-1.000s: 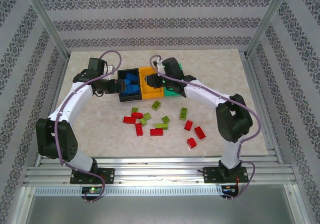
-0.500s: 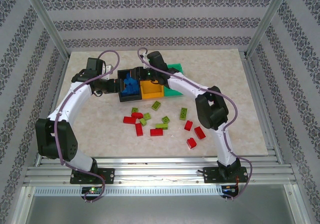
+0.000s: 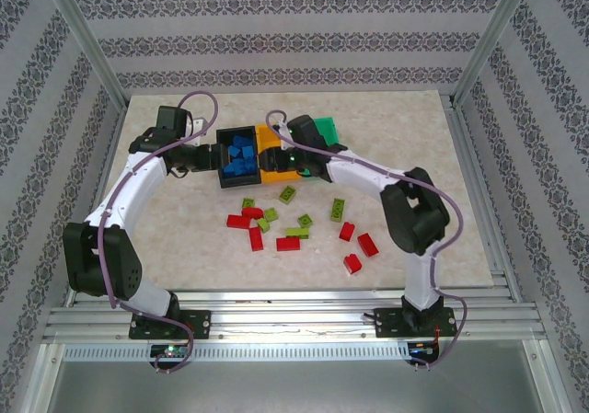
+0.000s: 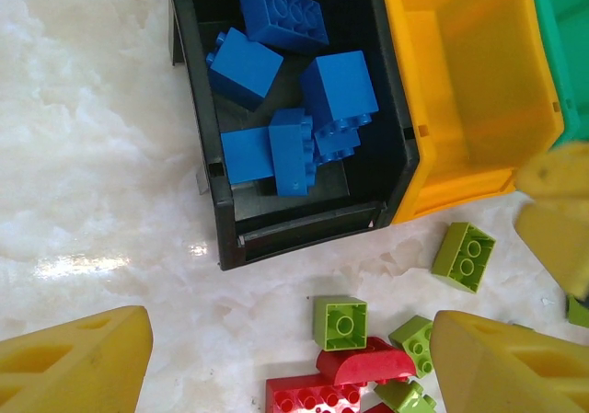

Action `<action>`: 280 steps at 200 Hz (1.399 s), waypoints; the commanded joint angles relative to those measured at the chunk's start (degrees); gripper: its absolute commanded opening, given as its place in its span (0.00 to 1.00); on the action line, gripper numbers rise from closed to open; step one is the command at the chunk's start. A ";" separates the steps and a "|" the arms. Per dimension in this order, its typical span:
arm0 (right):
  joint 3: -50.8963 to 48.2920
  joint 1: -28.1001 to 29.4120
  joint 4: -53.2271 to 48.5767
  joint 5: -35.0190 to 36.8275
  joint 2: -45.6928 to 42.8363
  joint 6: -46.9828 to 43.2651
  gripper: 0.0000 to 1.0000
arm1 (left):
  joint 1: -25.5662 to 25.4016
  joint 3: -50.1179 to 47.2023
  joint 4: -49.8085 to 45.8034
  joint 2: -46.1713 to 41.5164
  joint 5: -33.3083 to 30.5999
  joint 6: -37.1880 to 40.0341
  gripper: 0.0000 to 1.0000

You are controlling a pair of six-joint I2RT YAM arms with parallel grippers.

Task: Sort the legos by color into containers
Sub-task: Place the lego in the container, then pick up the lego from the center of the table.

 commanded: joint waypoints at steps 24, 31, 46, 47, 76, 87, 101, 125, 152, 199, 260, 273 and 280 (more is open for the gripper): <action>-13.17 0.52 3.80 4.69 -8.72 -3.26 0.48 | 1.00 -0.08 1.43 -1.87 0.27 -0.09 0.79; -14.00 0.54 3.12 5.66 -8.82 -3.93 0.49 | 1.02 -0.08 1.60 -1.98 0.53 -0.01 0.79; -15.13 0.57 1.66 7.24 -8.87 -4.95 0.49 | 1.00 -0.77 2.52 -2.84 0.51 0.09 0.79; -15.29 0.57 1.62 7.39 -8.94 -4.97 0.50 | 1.00 -0.86 2.59 -2.88 0.40 0.09 0.79; -17.95 0.68 1.43 11.90 -9.70 -4.40 0.51 | 1.02 -1.76 3.63 -3.91 0.54 0.00 0.79; -18.17 0.96 0.86 13.80 -9.64 -4.25 0.51 | 1.00 -1.75 3.75 -3.79 0.72 0.00 0.79; -18.02 1.59 0.14 15.88 -9.23 -4.08 0.54 | 1.00 -1.91 3.81 -3.45 0.90 -0.13 0.79; -16.04 2.74 -1.50 18.53 -7.75 -4.20 0.56 | 1.00 -1.84 3.89 -2.88 1.83 -0.28 0.79; -14.40 4.03 -3.18 21.17 -6.34 -3.44 0.58 | 1.00 -1.93 3.96 -2.71 1.67 -0.27 0.79; -13.74 4.72 -2.76 22.48 -2.82 -0.65 0.62 | 1.00 -2.10 4.24 -2.91 2.31 -0.53 0.79; -10.27 5.67 -2.34 21.52 1.09 0.87 0.65 | 1.00 -1.85 4.12 -1.96 3.51 -0.89 0.79; -9.16 5.72 -2.88 21.52 2.06 0.89 0.65 | 0.94 -1.75 4.11 -1.99 3.71 -0.87 0.79; -8.56 5.75 -3.14 21.67 2.52 0.84 0.65 | 1.00 -1.75 4.14 -2.08 3.72 -0.88 0.79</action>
